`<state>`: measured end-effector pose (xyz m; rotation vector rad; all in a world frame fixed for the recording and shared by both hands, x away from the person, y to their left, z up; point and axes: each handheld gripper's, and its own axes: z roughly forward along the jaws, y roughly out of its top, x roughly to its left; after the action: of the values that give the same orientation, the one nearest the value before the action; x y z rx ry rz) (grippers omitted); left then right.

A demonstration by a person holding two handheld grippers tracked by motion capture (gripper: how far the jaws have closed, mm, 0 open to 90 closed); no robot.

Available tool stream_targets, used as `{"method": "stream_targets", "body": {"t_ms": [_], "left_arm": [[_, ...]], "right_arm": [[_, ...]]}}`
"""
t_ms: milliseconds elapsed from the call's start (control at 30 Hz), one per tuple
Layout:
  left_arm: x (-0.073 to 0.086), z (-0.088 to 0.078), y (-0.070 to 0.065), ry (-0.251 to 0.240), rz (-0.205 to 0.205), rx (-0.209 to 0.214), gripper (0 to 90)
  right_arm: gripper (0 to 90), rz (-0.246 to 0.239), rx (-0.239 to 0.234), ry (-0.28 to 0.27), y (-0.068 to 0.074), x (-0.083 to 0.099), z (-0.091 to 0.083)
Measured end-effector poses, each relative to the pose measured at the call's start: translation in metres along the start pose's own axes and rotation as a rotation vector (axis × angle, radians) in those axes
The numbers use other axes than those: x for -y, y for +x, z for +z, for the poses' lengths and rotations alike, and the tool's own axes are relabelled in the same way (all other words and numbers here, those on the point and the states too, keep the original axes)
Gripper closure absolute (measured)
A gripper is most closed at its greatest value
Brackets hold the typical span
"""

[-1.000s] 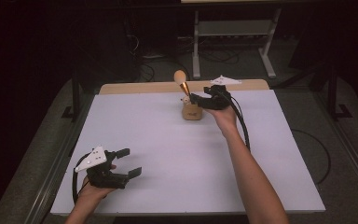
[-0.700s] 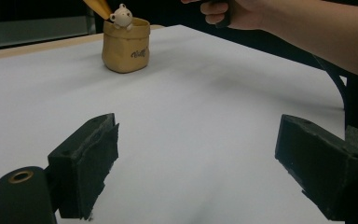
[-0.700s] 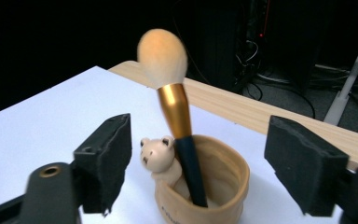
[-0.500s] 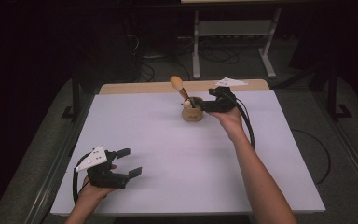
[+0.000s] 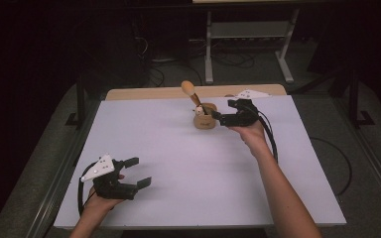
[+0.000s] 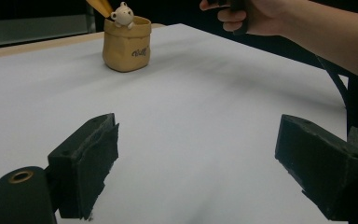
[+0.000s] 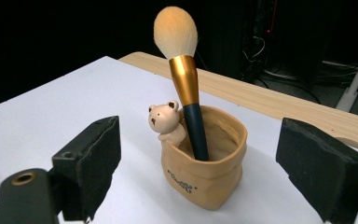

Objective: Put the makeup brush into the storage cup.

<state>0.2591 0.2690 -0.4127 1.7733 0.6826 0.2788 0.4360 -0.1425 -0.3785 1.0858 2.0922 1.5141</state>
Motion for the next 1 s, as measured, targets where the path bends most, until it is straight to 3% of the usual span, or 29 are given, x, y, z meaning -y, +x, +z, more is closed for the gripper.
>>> {"method": "stream_targets", "body": {"t_ms": [500, 1000], "left_arm": [[0.001, -0.001, -0.001, -0.007, -0.009, -0.004, 12.7], [0.001, -0.005, 0.0, -0.005, -0.003, -0.011, 12.6]], "right_arm": [[13.3, -0.03, -0.013, 0.011, 0.009, 0.014, -0.023], [13.0, -0.05, -0.036, -0.02, 0.022, 0.025, -0.047]]}}
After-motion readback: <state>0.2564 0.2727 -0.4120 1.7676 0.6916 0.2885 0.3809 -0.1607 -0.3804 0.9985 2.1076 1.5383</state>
